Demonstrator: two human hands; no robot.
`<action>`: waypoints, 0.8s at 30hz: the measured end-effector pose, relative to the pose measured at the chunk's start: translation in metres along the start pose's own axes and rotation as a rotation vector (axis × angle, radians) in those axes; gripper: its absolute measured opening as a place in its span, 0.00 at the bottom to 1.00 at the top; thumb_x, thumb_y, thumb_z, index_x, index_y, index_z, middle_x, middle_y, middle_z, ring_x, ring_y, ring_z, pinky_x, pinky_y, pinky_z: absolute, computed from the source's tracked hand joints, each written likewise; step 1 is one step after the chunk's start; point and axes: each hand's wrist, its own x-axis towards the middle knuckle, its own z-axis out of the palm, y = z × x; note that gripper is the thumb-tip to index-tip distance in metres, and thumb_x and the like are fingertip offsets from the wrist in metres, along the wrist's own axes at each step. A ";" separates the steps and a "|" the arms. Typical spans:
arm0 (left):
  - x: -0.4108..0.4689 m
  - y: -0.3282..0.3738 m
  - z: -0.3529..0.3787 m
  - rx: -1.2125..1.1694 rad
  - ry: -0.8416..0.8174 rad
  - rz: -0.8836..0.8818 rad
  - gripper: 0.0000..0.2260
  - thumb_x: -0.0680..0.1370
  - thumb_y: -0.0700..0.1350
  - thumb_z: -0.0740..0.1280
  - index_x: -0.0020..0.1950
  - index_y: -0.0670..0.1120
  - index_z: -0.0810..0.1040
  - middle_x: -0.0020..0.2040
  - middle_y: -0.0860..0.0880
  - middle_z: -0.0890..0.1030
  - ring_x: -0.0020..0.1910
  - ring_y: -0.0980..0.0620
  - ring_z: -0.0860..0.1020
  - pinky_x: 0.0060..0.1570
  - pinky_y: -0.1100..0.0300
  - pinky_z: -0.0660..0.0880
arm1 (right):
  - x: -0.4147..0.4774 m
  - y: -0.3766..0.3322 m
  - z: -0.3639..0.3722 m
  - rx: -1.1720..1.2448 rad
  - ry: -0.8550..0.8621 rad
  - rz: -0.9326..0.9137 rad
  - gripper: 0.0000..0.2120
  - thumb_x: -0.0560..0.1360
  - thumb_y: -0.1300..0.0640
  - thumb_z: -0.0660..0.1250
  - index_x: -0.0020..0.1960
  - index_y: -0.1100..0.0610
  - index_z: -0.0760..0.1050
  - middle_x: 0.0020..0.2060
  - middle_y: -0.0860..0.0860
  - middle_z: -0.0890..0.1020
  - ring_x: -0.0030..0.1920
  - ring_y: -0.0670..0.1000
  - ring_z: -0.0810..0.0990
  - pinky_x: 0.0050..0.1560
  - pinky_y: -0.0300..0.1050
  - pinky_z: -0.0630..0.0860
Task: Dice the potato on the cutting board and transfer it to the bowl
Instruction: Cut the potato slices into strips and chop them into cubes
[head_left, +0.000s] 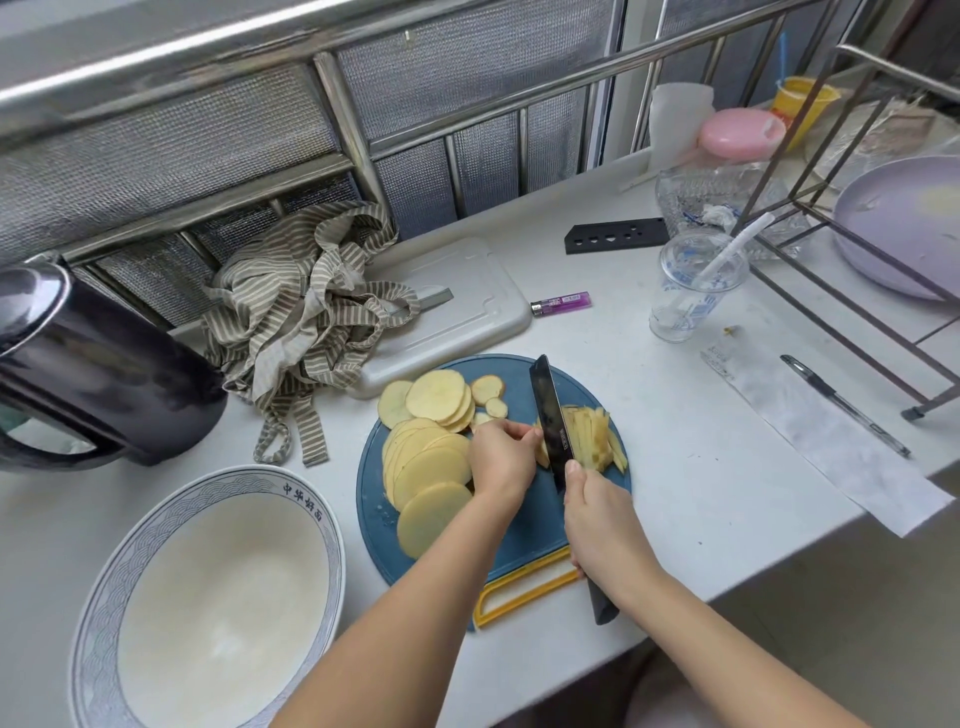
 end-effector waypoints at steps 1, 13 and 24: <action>0.000 0.001 0.000 0.015 0.005 0.007 0.10 0.76 0.45 0.71 0.36 0.50 0.76 0.38 0.49 0.81 0.42 0.47 0.82 0.48 0.50 0.80 | 0.000 0.000 0.001 0.000 -0.001 0.005 0.22 0.83 0.48 0.44 0.36 0.55 0.65 0.29 0.51 0.72 0.32 0.54 0.75 0.41 0.56 0.80; 0.002 -0.001 0.000 0.032 0.016 0.035 0.09 0.76 0.44 0.72 0.36 0.49 0.78 0.38 0.49 0.83 0.42 0.48 0.82 0.50 0.49 0.80 | 0.004 0.004 0.001 0.013 -0.025 0.046 0.24 0.83 0.46 0.44 0.36 0.56 0.67 0.31 0.53 0.74 0.31 0.54 0.75 0.40 0.57 0.80; -0.003 -0.001 -0.002 0.058 0.019 0.074 0.09 0.77 0.45 0.71 0.36 0.50 0.78 0.34 0.52 0.80 0.37 0.52 0.79 0.43 0.55 0.78 | 0.005 0.003 0.005 -0.017 -0.009 0.026 0.22 0.83 0.46 0.44 0.36 0.54 0.65 0.29 0.51 0.72 0.31 0.52 0.74 0.40 0.54 0.80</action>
